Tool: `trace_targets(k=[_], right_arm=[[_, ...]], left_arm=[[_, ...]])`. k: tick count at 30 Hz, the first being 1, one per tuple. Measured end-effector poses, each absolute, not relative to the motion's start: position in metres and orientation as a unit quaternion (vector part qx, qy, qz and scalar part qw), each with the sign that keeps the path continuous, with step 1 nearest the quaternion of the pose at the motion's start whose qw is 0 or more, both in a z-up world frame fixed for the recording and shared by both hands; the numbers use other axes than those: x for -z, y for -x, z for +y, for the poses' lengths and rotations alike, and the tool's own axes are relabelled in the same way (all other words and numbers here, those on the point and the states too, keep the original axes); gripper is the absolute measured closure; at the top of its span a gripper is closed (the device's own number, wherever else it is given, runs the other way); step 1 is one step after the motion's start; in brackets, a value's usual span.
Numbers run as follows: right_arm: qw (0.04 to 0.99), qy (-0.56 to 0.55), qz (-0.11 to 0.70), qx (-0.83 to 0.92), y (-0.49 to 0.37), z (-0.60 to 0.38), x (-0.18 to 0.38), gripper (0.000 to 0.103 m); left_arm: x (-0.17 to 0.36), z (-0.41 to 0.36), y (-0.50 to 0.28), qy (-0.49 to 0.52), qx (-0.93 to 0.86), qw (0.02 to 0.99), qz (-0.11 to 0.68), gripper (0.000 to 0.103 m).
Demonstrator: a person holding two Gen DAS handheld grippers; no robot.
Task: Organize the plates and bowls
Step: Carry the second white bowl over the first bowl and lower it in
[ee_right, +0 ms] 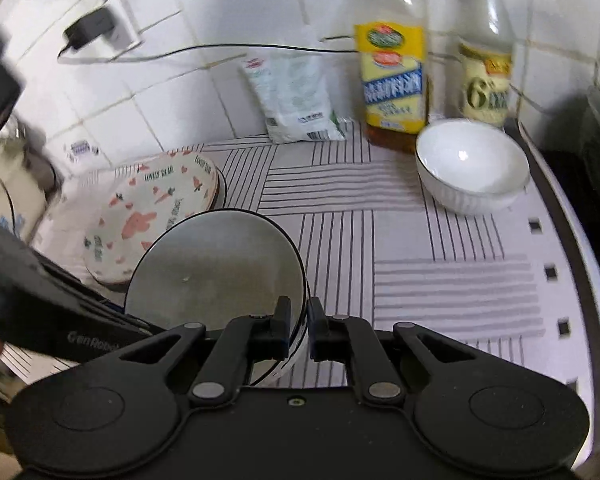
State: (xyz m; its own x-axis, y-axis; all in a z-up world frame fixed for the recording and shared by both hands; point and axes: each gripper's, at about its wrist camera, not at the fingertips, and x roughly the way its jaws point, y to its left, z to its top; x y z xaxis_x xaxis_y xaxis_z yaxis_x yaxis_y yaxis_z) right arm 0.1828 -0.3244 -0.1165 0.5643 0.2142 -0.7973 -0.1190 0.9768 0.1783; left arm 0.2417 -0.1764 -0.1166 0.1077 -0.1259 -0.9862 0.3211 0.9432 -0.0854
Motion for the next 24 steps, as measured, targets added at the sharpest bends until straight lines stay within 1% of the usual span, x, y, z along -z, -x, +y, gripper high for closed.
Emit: trace_targets(k=[3,6,11,16,21,24], right_arm=[[0.886,-0.024,0.453,-0.094,-0.185,-0.318,0.119,0.091],[0.89,0.016,0.444,-0.097,-0.186,-0.311,0.116,0.091],[0.888,0.03,0.447,-0.099,-0.188,-0.308,0.121,0.091],[0.885,0.071,0.448,-0.102,-0.186,-0.297,0.126,0.09],[0.887,0.082,0.442,-0.101,-0.187,-0.296,0.129,0.09],[0.888,0.079,0.44,-0.106,-0.186,-0.298,0.126,0.09]], left_arm=[[0.116,-0.18,-0.244,-0.088,0.151,0.739,0.651,0.083],[0.117,-0.181,-0.248,-0.088,0.153,0.73,0.66,0.08],[0.118,-0.183,-0.252,-0.096,0.146,0.724,0.667,0.08],[0.123,-0.179,-0.255,-0.082,0.14,0.713,0.683,0.08],[0.126,-0.174,-0.254,-0.066,0.131,0.719,0.679,0.079],[0.121,-0.174,-0.251,-0.071,0.13,0.726,0.672,0.076]])
